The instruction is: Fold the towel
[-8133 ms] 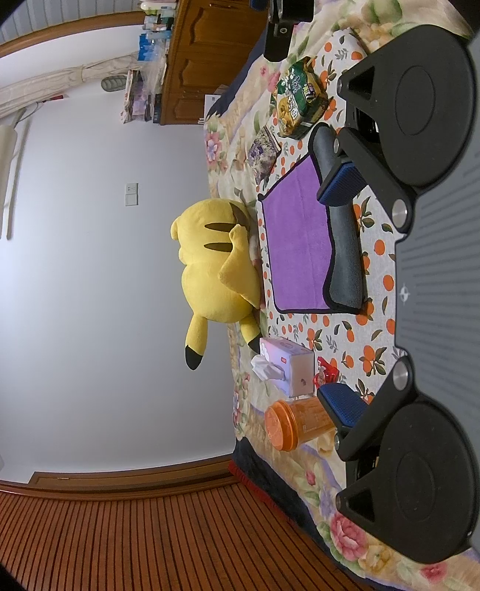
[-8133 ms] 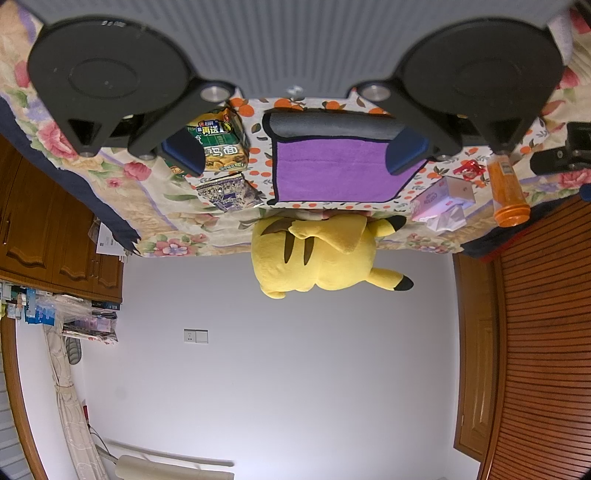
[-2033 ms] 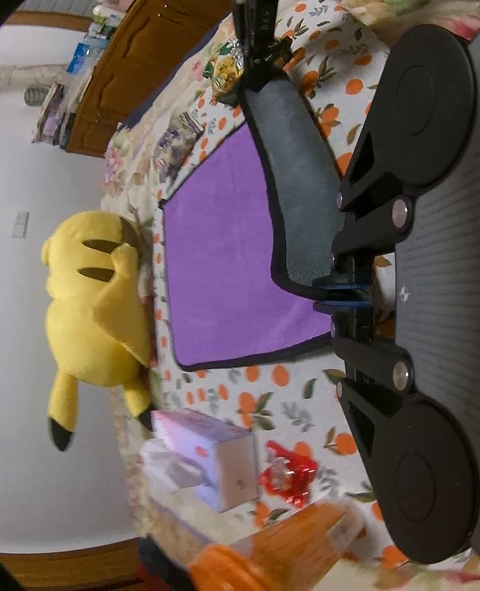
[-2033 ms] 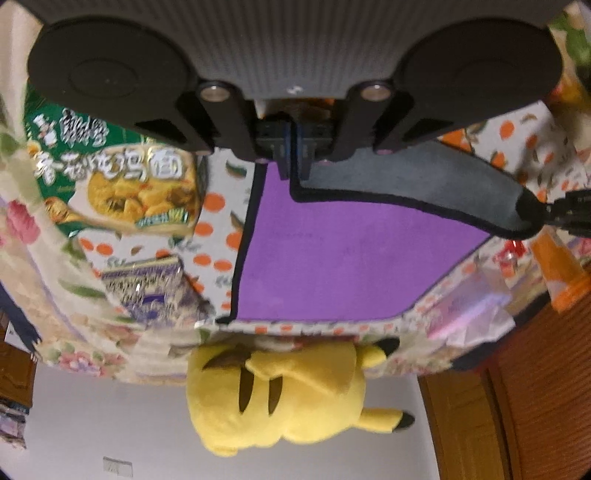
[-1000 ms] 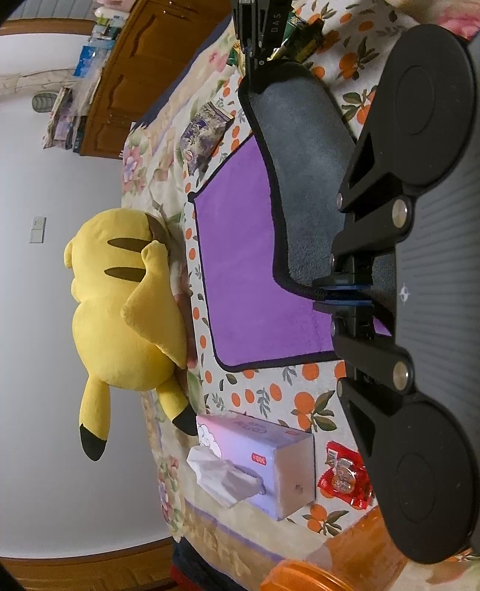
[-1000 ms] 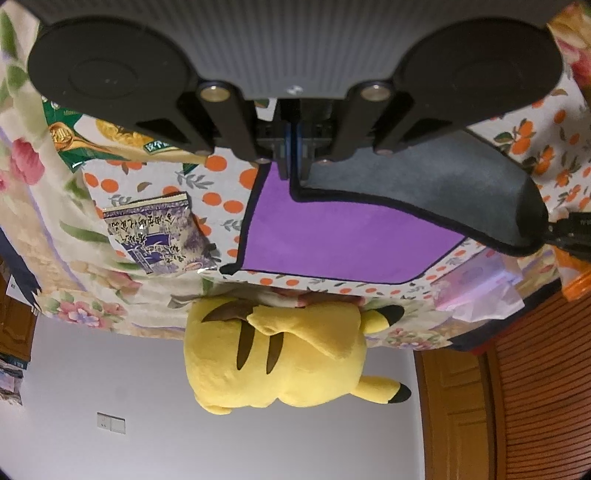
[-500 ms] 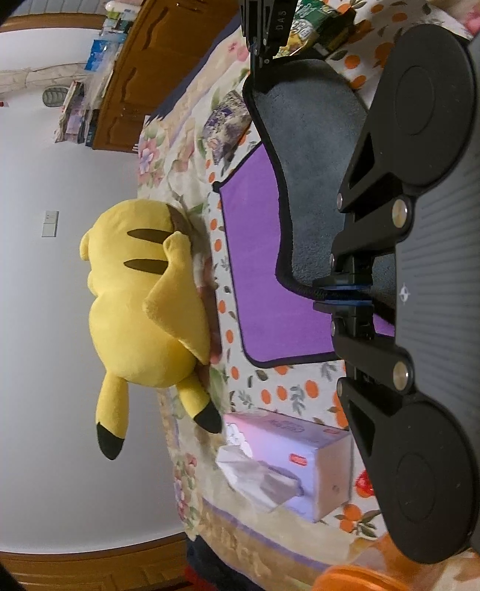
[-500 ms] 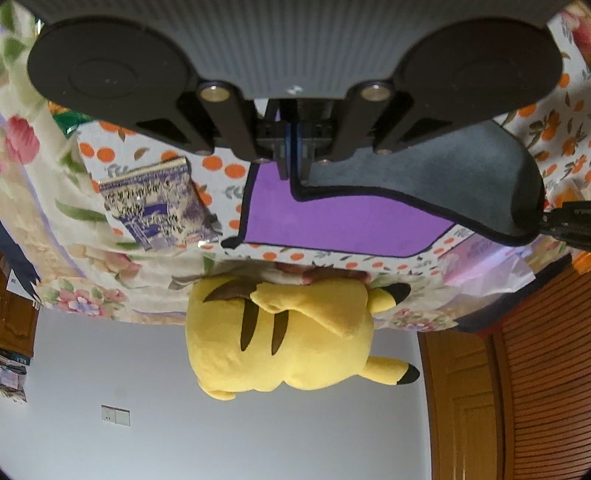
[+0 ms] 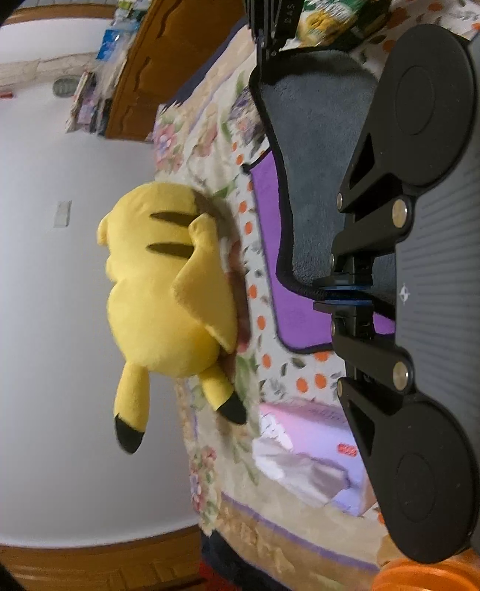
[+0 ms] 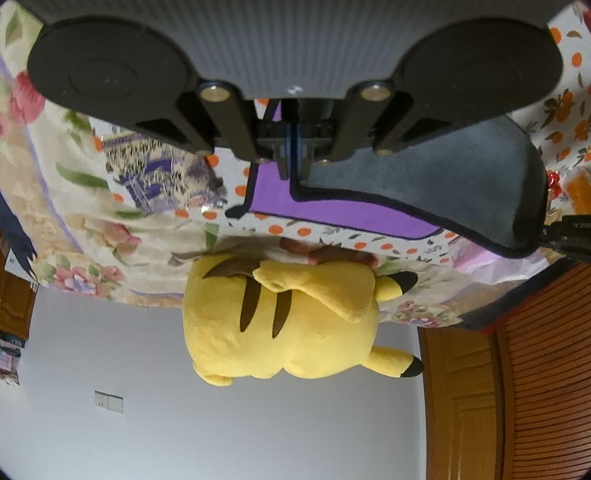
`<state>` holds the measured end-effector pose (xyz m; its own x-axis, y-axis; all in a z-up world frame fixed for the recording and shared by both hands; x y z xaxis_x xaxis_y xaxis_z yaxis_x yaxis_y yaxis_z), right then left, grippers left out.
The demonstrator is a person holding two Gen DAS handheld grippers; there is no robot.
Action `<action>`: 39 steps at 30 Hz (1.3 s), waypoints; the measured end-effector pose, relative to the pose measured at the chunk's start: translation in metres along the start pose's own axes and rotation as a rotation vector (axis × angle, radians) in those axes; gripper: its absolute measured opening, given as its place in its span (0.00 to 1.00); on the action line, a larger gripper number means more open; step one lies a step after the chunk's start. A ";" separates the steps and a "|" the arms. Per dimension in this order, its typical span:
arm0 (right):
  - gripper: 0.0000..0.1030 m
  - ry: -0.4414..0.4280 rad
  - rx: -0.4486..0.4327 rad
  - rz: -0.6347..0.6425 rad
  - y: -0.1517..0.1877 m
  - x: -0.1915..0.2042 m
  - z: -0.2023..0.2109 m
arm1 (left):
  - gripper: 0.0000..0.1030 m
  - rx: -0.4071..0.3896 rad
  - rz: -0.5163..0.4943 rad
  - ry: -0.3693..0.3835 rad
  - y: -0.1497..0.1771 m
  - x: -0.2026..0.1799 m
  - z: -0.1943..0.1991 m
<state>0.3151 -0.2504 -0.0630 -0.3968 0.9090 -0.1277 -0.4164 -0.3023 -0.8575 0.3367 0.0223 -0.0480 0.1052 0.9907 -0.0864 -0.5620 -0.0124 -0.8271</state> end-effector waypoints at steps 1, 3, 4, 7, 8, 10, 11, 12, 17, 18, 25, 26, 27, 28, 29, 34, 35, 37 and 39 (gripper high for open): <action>0.03 0.003 -0.001 0.005 -0.003 -0.001 -0.002 | 0.05 -0.001 0.007 -0.010 -0.002 0.001 -0.002; 0.03 0.009 -0.005 0.015 -0.009 -0.002 -0.007 | 0.05 0.002 0.019 -0.012 -0.005 0.002 -0.006; 0.03 0.010 -0.010 0.016 -0.013 -0.002 -0.010 | 0.05 0.001 0.017 -0.013 -0.006 0.002 -0.007; 0.03 0.015 -0.019 0.030 -0.019 -0.004 -0.014 | 0.05 -0.008 -0.009 -0.024 -0.012 0.001 -0.011; 0.03 0.017 -0.022 0.038 -0.022 -0.004 -0.016 | 0.05 -0.007 -0.012 -0.025 -0.013 0.001 -0.012; 0.03 0.021 -0.028 0.051 -0.026 -0.004 -0.019 | 0.05 -0.007 -0.016 -0.027 -0.017 0.001 -0.016; 0.03 0.024 -0.030 0.056 -0.028 -0.003 -0.020 | 0.05 -0.006 -0.017 -0.027 -0.020 0.002 -0.017; 0.03 0.025 -0.033 0.061 -0.030 -0.003 -0.022 | 0.05 -0.005 -0.019 -0.028 -0.021 0.002 -0.019; 0.03 0.031 -0.050 0.080 -0.039 -0.004 -0.031 | 0.05 -0.018 -0.031 -0.044 -0.030 0.002 -0.029; 0.03 0.035 -0.053 0.079 -0.040 -0.005 -0.033 | 0.05 -0.022 -0.031 -0.050 -0.030 0.002 -0.031; 0.03 0.063 -0.052 0.095 -0.044 -0.008 -0.053 | 0.05 -0.044 -0.019 -0.088 -0.035 0.005 -0.050; 0.03 0.067 -0.049 0.100 -0.045 -0.007 -0.056 | 0.05 -0.046 -0.018 -0.092 -0.035 0.005 -0.053; 0.03 0.071 -0.047 0.105 -0.045 -0.007 -0.059 | 0.05 -0.049 -0.020 -0.097 -0.036 0.005 -0.056; 0.03 0.074 -0.043 0.109 -0.045 -0.007 -0.062 | 0.05 -0.053 -0.018 -0.102 -0.037 0.004 -0.059; 0.03 0.078 -0.034 0.115 -0.045 -0.007 -0.066 | 0.05 -0.057 -0.008 -0.105 -0.037 0.004 -0.062; 0.03 0.103 -0.004 0.123 -0.044 -0.006 -0.081 | 0.05 -0.054 0.019 -0.116 -0.035 0.003 -0.079; 0.03 0.106 -0.001 0.120 -0.043 -0.007 -0.084 | 0.05 -0.053 0.018 -0.121 -0.034 0.003 -0.082; 0.03 0.109 0.006 0.113 -0.041 -0.008 -0.090 | 0.05 -0.043 0.018 -0.128 -0.032 0.003 -0.089; 0.03 0.111 0.017 0.112 -0.038 -0.009 -0.095 | 0.05 -0.035 0.022 -0.135 -0.032 0.004 -0.096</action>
<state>0.4124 -0.2200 -0.0766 -0.3490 0.8953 -0.2769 -0.3886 -0.4071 -0.8266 0.4334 0.0135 -0.0755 -0.0198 0.9993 -0.0309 -0.5333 -0.0367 -0.8451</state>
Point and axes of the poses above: each gripper's, at about its wrist camera, not at the fingertips, and z roughly against the way its jaws point, x to its left, y to its underside, the point moved 2 cm from there along -z, roughly the way its jaws point, and after that the axes turned 9 degrees about z, right-handed, at the moved point
